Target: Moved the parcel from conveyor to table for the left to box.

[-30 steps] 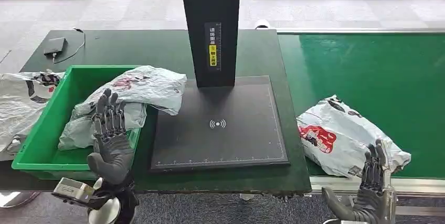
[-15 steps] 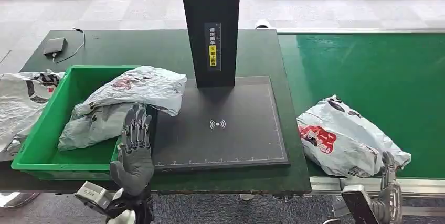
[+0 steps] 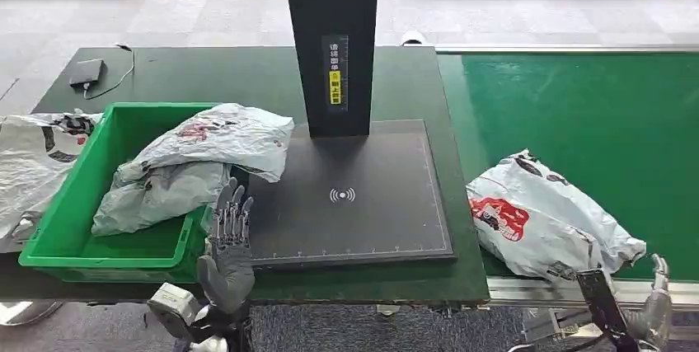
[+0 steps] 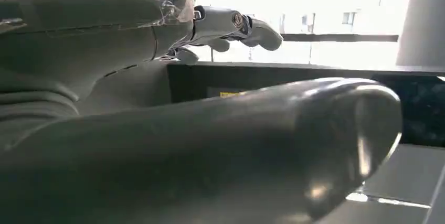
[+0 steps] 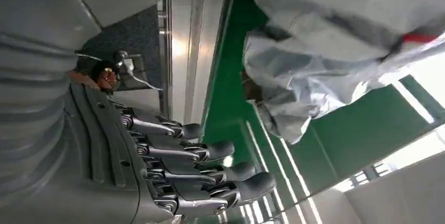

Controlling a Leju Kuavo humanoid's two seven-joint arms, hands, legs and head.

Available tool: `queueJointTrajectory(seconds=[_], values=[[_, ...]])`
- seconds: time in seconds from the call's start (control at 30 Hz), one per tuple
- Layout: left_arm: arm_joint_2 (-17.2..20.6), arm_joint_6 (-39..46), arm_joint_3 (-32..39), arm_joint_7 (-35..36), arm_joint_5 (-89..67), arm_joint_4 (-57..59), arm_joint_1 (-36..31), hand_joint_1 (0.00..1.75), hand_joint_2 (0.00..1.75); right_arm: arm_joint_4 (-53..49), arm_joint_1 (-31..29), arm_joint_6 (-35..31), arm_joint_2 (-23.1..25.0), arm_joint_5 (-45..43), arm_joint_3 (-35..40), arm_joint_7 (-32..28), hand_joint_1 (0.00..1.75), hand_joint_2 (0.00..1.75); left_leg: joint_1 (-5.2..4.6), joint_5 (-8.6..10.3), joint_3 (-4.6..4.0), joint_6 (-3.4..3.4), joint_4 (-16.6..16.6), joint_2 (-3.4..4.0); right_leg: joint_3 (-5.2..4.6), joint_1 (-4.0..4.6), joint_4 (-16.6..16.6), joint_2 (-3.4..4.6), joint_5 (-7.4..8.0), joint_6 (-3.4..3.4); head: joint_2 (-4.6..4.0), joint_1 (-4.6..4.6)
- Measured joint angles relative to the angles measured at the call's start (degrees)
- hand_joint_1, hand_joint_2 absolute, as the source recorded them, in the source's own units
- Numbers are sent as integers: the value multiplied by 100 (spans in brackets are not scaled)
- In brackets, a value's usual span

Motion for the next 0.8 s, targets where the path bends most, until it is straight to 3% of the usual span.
queueJointTrajectory(seconds=[0.2,0.37,0.53,0.8], values=[[0,229,-24,0,-63,87,-14,0,0,1206,-721,-207,-423,6,-5,192,0,175,-1,0,-3,0,0,4,-1,-1,3,3,2,-1,0,0],[0,533,-35,-2,-173,81,-5,0,0,2000,-1546,-386,-502,487,137,583,0,175,0,6,1,1,-1,6,0,-1,9,6,4,-2,0,0],[0,643,-92,-2,-221,41,32,0,0,2426,-2144,-511,-365,759,429,712,0,175,0,10,3,-1,-1,-2,2,2,12,-3,5,-4,-2,0],[26,675,-122,13,-306,22,62,0,0,2685,-2400,-603,57,973,857,719,0,175,4,10,0,-2,-2,-15,0,3,13,-14,1,-4,-2,0]])
